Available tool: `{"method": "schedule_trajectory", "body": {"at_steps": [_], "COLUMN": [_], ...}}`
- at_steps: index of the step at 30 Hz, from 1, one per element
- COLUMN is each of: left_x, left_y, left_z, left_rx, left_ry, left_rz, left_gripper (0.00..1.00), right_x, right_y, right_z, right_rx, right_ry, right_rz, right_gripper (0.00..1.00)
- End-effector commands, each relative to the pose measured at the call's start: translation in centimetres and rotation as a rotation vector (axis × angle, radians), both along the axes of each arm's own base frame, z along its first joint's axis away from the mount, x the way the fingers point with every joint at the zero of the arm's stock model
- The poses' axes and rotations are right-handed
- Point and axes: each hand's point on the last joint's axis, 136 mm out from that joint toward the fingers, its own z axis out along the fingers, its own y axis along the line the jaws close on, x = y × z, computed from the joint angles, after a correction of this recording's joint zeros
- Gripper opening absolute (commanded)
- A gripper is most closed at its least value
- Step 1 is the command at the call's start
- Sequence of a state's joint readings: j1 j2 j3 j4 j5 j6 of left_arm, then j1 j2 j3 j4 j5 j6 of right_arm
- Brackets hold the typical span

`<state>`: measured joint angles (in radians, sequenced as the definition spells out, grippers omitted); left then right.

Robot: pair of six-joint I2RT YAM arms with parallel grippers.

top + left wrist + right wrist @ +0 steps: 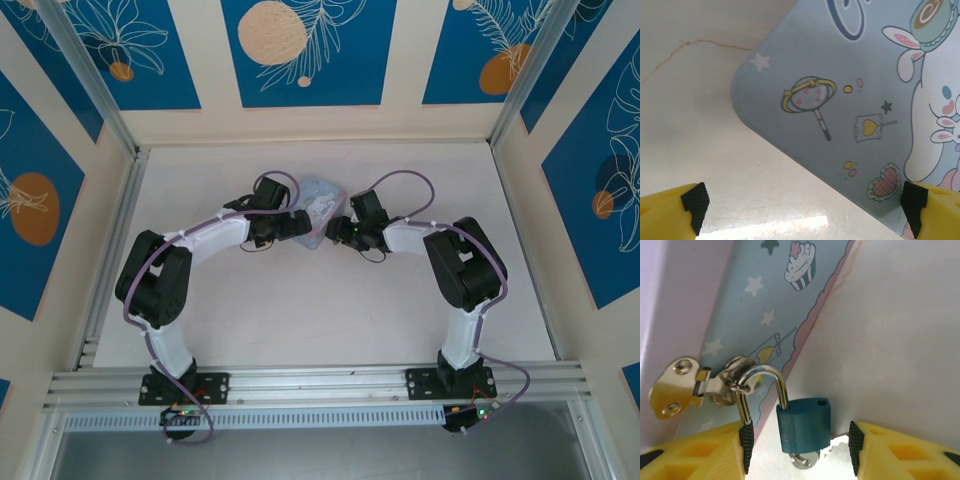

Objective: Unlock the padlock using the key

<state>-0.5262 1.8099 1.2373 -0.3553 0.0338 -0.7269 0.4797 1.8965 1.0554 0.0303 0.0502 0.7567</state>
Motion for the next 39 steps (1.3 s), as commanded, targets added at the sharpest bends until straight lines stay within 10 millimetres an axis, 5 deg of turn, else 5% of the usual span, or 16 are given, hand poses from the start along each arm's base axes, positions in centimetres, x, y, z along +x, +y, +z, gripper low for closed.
{"method": "schedule_trajectory", "body": {"at_steps": [1, 11, 39], "left_x": [0.0, 0.0, 0.1], "left_y": [-0.5, -0.7, -0.8], "left_z": [-0.5, -0.5, -0.7], "left_rx": [-0.007, -0.009, -0.01], "left_ry": [0.023, 0.021, 0.027], "left_rz": [-0.007, -0.01, -0.011], "left_gripper": [1.0, 1.0, 1.0], "right_x": [-0.5, -0.3, 0.1], "right_y": [-0.5, -1.5, -0.2], "right_z": [-1.4, -1.6, 0.2], "right_rx": [-0.119, -0.285, -0.223], "right_ry": [0.039, 0.045, -0.009], "right_rz": [0.008, -0.024, 0.031], "right_gripper": [0.54, 0.46, 0.0]}}
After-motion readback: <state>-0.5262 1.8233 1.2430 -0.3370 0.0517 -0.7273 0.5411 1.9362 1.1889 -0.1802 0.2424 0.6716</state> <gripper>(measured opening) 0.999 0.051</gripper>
